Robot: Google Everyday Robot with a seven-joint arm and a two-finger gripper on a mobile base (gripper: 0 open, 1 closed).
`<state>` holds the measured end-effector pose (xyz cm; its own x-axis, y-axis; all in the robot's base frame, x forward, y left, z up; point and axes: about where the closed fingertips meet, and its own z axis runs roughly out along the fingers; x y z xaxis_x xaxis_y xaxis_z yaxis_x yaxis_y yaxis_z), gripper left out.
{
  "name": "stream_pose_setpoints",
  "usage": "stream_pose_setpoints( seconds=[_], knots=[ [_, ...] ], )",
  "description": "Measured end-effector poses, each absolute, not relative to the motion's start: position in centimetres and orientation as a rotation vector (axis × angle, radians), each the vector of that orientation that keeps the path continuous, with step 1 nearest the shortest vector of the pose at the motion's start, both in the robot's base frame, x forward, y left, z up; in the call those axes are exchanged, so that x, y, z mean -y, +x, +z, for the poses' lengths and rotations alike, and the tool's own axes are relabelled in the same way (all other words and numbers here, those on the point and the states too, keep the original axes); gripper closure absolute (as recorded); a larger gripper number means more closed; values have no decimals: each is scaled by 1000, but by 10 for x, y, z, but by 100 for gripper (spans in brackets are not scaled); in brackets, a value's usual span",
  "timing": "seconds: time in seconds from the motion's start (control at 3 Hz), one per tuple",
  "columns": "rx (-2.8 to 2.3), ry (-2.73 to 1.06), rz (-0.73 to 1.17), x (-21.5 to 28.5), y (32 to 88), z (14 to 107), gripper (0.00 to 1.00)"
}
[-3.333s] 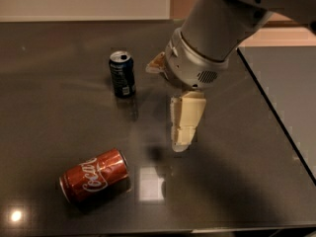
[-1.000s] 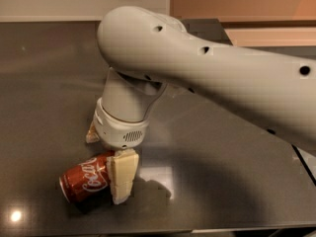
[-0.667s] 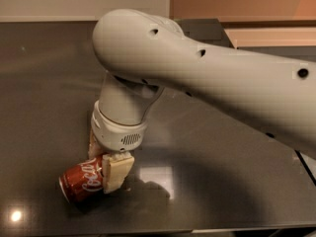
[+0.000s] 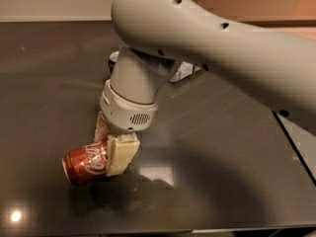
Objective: Pick coke can
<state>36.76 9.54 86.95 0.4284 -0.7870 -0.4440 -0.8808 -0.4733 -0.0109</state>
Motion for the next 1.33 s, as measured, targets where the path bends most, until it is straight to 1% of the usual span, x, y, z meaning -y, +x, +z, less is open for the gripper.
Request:
stream_pose_setpoints(
  seconds=[0.33,0.67,1.0,1.33],
  knots=[
    [-1484,-2386,610,-89,380,898,100],
    [-1486,-2353,633,-77,391,924,100],
    [-1456,-2289,598,-63,411,979,100],
    [-1455,-2287,596,-64,411,979,100]
  ],
)
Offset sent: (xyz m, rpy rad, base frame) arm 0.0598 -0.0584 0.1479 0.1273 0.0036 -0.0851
